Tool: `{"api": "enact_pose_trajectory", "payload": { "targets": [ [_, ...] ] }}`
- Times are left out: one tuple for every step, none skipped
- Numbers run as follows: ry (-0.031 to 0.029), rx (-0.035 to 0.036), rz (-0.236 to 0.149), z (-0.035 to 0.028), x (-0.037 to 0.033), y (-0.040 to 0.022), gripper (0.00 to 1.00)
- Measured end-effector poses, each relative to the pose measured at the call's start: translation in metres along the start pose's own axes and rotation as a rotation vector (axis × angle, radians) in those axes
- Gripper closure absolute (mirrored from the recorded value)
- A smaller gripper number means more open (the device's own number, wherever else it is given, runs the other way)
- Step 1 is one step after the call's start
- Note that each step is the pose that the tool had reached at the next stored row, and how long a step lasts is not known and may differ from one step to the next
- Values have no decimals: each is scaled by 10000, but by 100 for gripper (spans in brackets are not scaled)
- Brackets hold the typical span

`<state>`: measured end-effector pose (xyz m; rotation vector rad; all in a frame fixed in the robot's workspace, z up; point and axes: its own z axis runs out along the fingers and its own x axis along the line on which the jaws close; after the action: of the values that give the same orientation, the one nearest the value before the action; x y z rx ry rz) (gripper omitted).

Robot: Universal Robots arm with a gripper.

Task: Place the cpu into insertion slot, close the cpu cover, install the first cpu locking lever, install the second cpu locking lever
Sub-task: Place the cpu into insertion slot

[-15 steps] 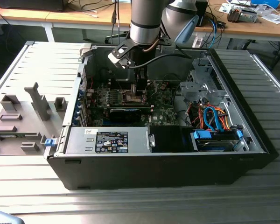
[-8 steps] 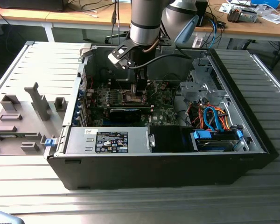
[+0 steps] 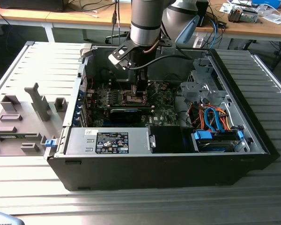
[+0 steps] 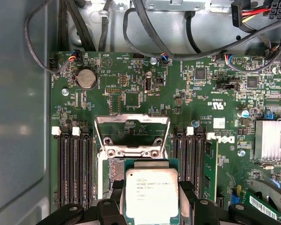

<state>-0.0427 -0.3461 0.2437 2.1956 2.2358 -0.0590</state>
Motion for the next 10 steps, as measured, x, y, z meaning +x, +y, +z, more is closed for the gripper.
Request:
{"api": "enact_pose_trajectory", "payload": {
  "targets": [
    [0, 0, 0, 1, 0, -1, 45],
    [0, 0, 0, 2, 0, -3, 45],
    [0, 0, 0, 3, 0, -4, 45],
    [0, 0, -1, 17, 1, -6, 45],
    [0, -1, -1, 32, 3, -11, 45],
    [2, -1, 0, 33, 4, -12, 45],
    [2, -1, 0, 33, 5, -14, 45],
    [1, -1, 0, 34, 6, -15, 45],
    [0, 0, 0, 34, 7, -16, 45],
    [1, -1, 1, 36, 11, -19, 45]
  ]
}}
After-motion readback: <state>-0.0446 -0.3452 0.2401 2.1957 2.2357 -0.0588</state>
